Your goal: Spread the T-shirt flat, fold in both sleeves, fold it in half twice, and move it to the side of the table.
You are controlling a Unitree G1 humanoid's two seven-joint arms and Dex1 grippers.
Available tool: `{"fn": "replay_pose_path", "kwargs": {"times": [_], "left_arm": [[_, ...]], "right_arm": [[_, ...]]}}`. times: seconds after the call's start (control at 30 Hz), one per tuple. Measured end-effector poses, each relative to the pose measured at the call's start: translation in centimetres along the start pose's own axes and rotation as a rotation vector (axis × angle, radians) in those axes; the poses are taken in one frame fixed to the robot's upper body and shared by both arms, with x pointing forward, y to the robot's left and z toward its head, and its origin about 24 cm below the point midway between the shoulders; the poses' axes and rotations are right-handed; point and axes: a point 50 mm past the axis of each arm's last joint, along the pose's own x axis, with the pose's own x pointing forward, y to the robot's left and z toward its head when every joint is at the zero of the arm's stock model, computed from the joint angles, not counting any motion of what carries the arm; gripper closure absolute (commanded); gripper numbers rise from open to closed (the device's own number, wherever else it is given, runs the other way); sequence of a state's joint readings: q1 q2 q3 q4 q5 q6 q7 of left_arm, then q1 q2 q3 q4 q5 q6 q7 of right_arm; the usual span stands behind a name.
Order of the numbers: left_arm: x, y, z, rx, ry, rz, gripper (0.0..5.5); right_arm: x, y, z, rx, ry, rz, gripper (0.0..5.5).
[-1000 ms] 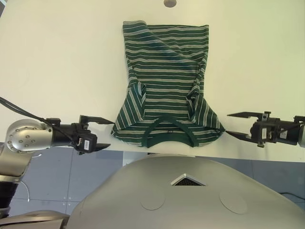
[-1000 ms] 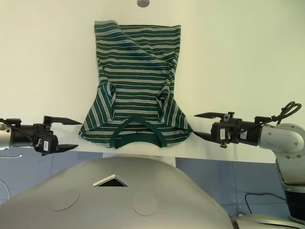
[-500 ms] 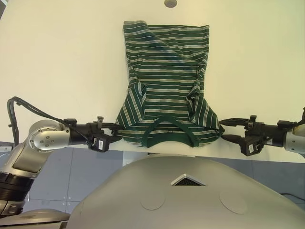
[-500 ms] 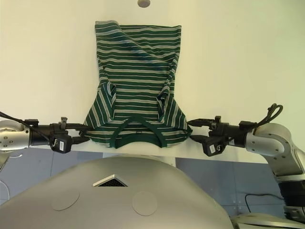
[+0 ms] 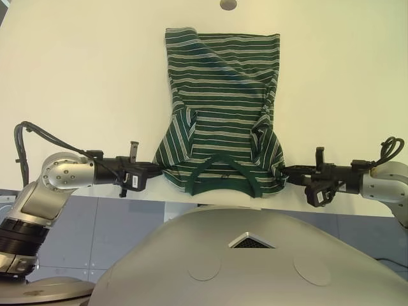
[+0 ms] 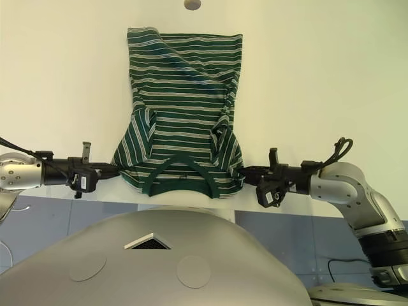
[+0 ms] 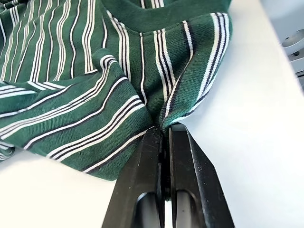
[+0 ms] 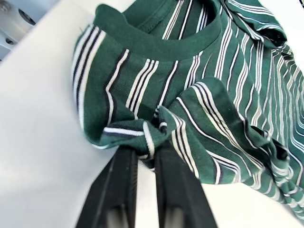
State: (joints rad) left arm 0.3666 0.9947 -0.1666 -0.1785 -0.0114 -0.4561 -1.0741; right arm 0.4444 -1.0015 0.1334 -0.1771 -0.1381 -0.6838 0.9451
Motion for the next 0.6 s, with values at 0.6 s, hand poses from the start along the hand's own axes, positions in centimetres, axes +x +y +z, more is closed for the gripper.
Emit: {"fn": "replay_pose_path", "kwargs": {"times": [0.6], "left_arm": [[0.0, 22.5, 0.1, -0.475, -0.391, 0.293, 5.5]], "right_arm": [[-3.7, -21.9, -6.9, 0.769, -0.203, -0.305, 5.45]]}}
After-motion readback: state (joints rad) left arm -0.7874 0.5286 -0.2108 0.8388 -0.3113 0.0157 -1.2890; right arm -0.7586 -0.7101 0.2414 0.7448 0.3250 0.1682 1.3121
